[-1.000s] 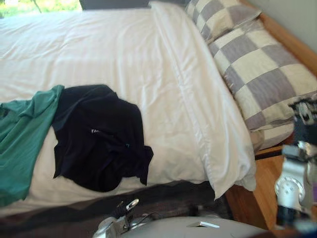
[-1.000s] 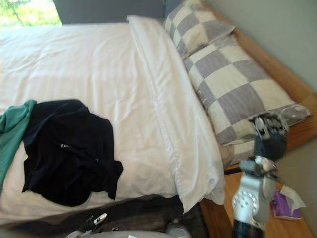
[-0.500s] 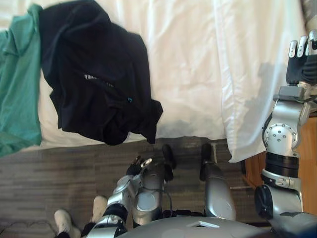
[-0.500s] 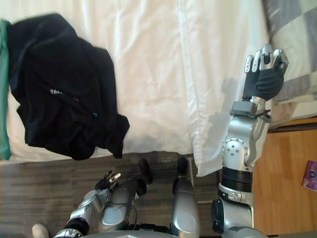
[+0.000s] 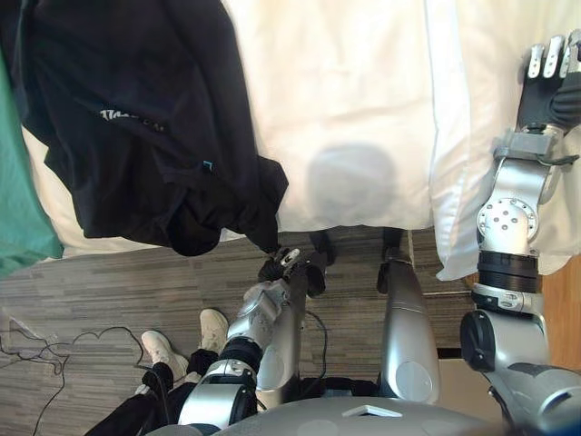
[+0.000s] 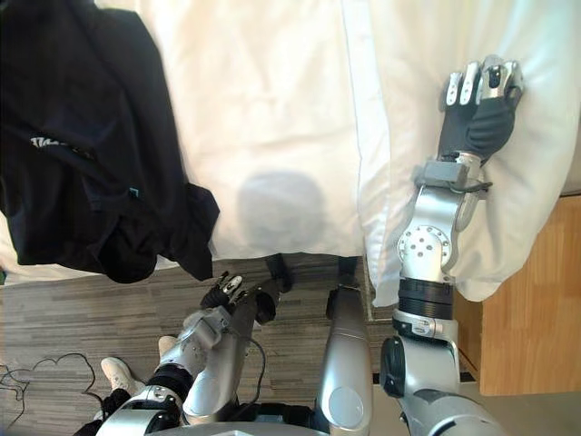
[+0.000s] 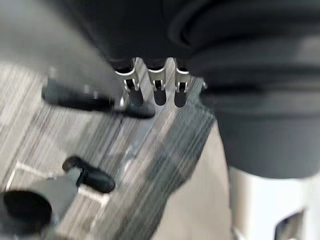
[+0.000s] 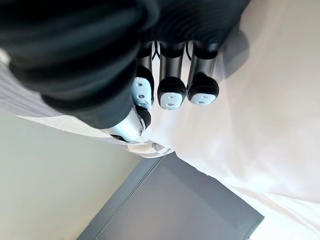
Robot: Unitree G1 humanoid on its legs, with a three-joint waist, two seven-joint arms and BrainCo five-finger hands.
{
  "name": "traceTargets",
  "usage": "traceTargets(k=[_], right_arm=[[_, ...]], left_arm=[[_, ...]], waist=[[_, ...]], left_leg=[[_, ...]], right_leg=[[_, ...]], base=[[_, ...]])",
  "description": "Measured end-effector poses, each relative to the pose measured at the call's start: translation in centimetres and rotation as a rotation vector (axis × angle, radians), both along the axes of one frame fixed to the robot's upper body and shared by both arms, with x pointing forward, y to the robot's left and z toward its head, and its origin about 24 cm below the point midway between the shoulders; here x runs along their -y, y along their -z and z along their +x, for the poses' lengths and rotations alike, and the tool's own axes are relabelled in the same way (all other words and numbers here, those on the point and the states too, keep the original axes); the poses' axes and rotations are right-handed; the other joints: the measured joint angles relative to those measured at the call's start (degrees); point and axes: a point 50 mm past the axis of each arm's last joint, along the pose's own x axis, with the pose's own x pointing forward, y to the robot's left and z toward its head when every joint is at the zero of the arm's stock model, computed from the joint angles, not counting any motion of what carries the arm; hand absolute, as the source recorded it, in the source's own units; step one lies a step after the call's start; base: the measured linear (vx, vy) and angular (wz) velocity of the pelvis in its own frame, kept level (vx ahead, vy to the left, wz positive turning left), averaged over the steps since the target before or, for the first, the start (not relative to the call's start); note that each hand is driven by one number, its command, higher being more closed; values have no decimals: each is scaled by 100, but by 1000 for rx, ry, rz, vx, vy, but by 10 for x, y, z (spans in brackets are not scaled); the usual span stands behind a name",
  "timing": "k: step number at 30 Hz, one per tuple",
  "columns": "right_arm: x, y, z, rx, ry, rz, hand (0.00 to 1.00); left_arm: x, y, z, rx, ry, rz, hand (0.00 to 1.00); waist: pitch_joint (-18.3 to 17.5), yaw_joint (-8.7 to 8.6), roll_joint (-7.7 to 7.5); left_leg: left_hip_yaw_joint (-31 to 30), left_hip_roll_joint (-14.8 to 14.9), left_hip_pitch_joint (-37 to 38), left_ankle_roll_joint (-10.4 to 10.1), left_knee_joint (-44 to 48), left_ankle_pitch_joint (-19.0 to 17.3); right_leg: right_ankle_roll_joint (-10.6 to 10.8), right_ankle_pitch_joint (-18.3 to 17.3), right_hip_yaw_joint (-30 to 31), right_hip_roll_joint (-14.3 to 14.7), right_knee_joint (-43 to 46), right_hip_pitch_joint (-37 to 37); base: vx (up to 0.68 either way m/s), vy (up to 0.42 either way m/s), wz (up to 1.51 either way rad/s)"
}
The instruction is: Tidy the bed and pick cloth on bed and put in laundry
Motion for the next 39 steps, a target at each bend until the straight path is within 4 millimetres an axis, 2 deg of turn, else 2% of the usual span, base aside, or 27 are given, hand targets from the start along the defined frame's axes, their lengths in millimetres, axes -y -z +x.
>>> traceTargets(k=[2, 4, 7, 8, 9, 11, 15, 18, 19, 20, 22, 26, 28, 29, 31, 32, 34, 35, 37, 38, 39], right_arm=[[6, 12, -5, 75, -59, 55, 100], [16, 38, -16, 111, -73, 121, 100], [36, 97, -44, 42, -12, 257, 100], [41, 108, -51, 27, 10, 287, 100], [51, 129, -65, -3, 54, 354, 100], [63, 158, -89, -34, 120, 449, 100], [72, 175, -108, -65, 135, 506, 100], [69, 199, -116, -159, 123, 554, 100], [67, 213, -123, -219, 134, 576, 0], [62, 232, -132, -313, 131, 591, 0], [54, 257, -149, -471, 129, 569, 0], [35, 297, -180, -819, 69, 440, 0], [15, 323, -193, -1062, -16, 294, 0], [9, 329, -197, -1118, -37, 256, 0], [-17, 350, -214, -1339, -137, 34, 0], [-24, 354, -218, -1391, -164, -44, 0], [-49, 369, -232, -1551, -270, -275, 0], [-51, 371, -233, -1576, -294, -374, 0], [-58, 373, -234, -1611, -319, -447, 0], [-60, 375, -236, -1628, -327, -454, 0], [-61, 375, -236, -1633, -332, -461, 0]], left_arm=[[4, -2, 1, 33, 12, -70, 0], [7, -4, 1, 64, 17, -132, 0], [9, -5, 2, 74, -2, -174, 0], [8, -6, 2, 76, -3, -174, 0], [8, -6, 2, 76, -8, -175, 0], [5, -4, 1, 58, -20, -185, 0], [-2, 2, -5, 31, -52, -197, 0], [-16, 12, -18, -10, -107, -194, 0], [-19, 16, -23, -23, -120, -192, 0], [-25, 21, -31, -42, -145, -194, 0], [-31, 35, -50, -106, -185, -192, 0], [-34, 54, -84, -215, -185, -174, 0], [-36, 63, -101, -280, -153, -130, 0], [-36, 64, -104, -292, -142, -119, 0], [-38, 69, -114, -348, -136, -82, 0], [-39, 69, -116, -357, -137, -70, 0], [-42, 72, -122, -401, -135, -30, 0], [-44, 73, -125, -417, -141, -16, 0], [-49, 74, -128, -449, -122, 52, 0], [-49, 75, -129, -470, -104, 100, 0], [-50, 76, -130, -482, -85, 139, 0]], waist=[[0, 2, -1], [0, -26, -3], [-2, -121, -6], [-2, -135, -7], [-7, -169, -17], [-11, -252, -41], [-23, -300, -65], [-108, -393, -186], [-129, -406, -210], [-256, -392, -287], [-595, -395, -351], [-1204, -384, -375], [-1508, -370, -387], [-1586, -363, -390], [-1915, -267, -411], [-1952, -246, -418], [-2105, -223, -500], [-2152, -211, -557], [-2229, -170, -675], [-2292, -80, -676], [-2329, -61, -724]], left_leg=[[149, 56, 23, -27, -3, 12], [281, 76, 145, -81, -2, -21], [346, 92, 475, -154, 23, -70], [393, 102, 533, -168, 32, -80], [468, 121, 633, -181, 45, -94], [601, 151, 821, -195, 78, -148], [665, 196, 1157, -186, 61, -395], [770, 220, 1537, -186, -220, -643], [786, 247, 1719, -193, -355, -708], [833, 261, 1845, -217, -472, -714], [883, 262, 2033, -288, -628, -708], [860, 251, 2437, -283, -840, -615], [768, 243, 2676, -327, -994, -571], [741, 238, 2736, -338, -1043, -550], [689, 216, 2968, -409, -1290, -453], [663, 215, 3042, -427, -1324, -438], [429, 215, 3242, -458, -1415, -423], [354, 201, 3306, -465, -1426, -427], [214, 191, 3451, -507, -1458, -409], [172, 197, 3526, -543, -1495, -386], [128, 206, 3548, -551, -1494, -381]], right_leg=[[-25, 95, 37, 39, -52, 4], [-23, 133, 94, 46, -58, 76], [-25, 293, 146, 65, -184, 409], [-19, 324, 159, 68, -196, 455], [-6, 391, 210, 91, -242, 558], [27, 481, 312, 131, -354, 728], [35, 475, 432, 229, -564, 1003], [66, 343, 440, 343, -743, 1265], [49, 319, 419, 403, -738, 1386], [38, 278, 417, 430, -735, 1471], [20, 229, 399, 452, -762, 1600], [-17, 161, 261, 454, -855, 2010], [-18, 157, 120, 451, -1020, 2325], [-18, 157, 78, 451, -1063, 2402], [-25, 153, -51, 466, -1231, 2660], [-40, 142, -82, 475, -1247, 2739], [-82, -87, -333, 441, -1075, 2964], [-81, -235, -403, 409, -883, 2977], [-116, -432, -572, 360, -584, 3045], [-138, -475, -669, 363, -562, 3102], [-141, -477, -683, 370, -595, 3156]], base=[[16, -4, -17], [31, 15, -22], [35, 30, -28], [38, 57, -26], [25, 49, -28], [18, 51, -39], [-2, 23, -47], [-31, -2, -36], [-45, -38, -14], [-41, -36, -7], [3, -45, -4], [96, -12, 9], [104, 3, 20], [94, 2, 22], [87, -5, 20], [95, -30, 24], [78, -44, 47], [65, -63, 53], [59, -73, 37], [48, -57, 23], [58, -68, 22]])
